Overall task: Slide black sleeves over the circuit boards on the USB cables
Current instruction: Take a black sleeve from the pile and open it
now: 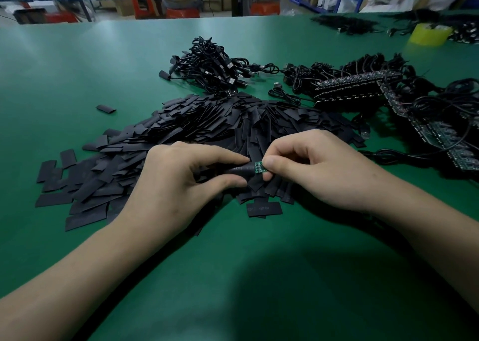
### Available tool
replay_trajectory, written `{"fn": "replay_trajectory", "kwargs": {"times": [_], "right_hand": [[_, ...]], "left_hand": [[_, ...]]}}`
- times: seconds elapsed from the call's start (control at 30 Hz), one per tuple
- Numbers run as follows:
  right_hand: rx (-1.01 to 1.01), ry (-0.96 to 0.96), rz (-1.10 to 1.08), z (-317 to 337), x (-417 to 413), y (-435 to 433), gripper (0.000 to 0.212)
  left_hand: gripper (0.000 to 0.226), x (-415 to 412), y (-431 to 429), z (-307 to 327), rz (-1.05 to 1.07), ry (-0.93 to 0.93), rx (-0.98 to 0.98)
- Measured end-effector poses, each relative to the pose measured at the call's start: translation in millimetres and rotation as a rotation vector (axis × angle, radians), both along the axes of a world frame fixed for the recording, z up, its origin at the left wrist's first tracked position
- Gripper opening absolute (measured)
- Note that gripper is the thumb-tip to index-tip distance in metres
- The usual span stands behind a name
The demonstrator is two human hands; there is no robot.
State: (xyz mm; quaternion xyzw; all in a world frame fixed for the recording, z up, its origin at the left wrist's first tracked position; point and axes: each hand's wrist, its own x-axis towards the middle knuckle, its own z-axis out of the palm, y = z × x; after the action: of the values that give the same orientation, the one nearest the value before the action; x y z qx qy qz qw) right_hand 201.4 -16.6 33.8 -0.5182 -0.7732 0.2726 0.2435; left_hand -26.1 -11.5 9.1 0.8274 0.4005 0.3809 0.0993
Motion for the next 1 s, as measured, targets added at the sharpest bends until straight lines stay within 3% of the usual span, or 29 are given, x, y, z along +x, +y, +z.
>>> {"fn": "replay_trajectory", "kwargs": {"times": [0.2,0.4,0.67,0.8,0.9,1.0], "right_hand": [[0.044,-0.053,0.016,0.4,2.1,-0.1,0.027],[-0.094,0.139,0.013,-3.0,4.7,3.2,0.027],[-0.052,0.069,0.058,-8.1,1.0,1.5,0.028],[-0.12,0.166,0.111,-12.1,0.4,2.1,0.022],[-0.116,0.271,0.115,-12.3,-1.8,1.8,0.005],[-0.058,0.362,0.102,-8.8,0.9,0.8,0.014]], "left_hand": [[0.029,0.1,-2.1,0.9,-0.005,0.06,0.049],[0.032,2.8,-5.5,1.5,0.02,0.031,0.089],[0.027,5.3,-6.1,0.6,-0.008,0.026,0.086],[0.025,4.6,-4.9,1.1,-0.04,0.012,0.089],[0.022,4.5,-3.0,0.5,-0.043,-0.002,0.063],[0.022,4.1,-1.5,0.4,-0.012,-0.083,0.004]]}}
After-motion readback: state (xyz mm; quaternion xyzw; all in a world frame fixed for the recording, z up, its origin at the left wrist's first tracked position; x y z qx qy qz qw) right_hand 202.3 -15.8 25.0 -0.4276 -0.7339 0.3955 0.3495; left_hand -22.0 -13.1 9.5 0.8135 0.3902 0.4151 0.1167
